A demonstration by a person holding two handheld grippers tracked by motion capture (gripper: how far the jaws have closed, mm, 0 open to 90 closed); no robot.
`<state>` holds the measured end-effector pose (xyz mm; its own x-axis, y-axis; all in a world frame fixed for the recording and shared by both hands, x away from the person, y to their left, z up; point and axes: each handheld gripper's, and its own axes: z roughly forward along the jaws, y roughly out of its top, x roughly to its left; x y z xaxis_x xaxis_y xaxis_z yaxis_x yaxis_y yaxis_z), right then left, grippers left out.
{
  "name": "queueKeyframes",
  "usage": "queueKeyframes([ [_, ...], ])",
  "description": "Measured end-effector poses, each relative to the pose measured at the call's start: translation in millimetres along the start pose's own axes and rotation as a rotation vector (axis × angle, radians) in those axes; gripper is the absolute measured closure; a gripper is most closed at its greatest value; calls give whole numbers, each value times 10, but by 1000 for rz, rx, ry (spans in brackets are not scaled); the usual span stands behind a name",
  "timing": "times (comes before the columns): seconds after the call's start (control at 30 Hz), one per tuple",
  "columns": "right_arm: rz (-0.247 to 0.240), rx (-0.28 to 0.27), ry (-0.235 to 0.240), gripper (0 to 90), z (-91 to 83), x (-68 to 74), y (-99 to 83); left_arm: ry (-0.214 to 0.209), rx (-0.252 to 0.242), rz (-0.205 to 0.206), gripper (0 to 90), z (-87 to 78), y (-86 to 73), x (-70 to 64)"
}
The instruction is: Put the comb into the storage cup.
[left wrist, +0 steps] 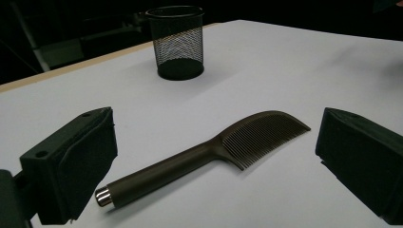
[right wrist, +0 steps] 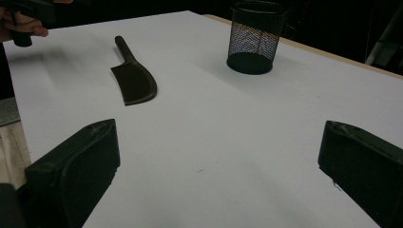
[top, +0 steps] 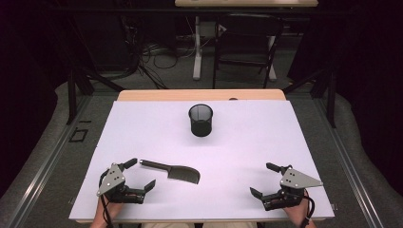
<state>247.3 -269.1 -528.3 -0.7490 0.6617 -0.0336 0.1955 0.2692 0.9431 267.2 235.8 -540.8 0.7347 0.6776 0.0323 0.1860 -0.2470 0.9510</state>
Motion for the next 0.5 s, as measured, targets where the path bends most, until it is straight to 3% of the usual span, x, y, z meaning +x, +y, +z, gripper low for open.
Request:
queueKeyframes([
  [0.13,0,8,2,0,6,4,0,0,-5,10,0,26,35,14],
  [0.3,-1,6,3,0,9,-1,-4,-10,50,-13,0,59,80,17],
  [0.5,-3,5,0,0,18,1,0,-2,55,-7,0,100,130,38],
])
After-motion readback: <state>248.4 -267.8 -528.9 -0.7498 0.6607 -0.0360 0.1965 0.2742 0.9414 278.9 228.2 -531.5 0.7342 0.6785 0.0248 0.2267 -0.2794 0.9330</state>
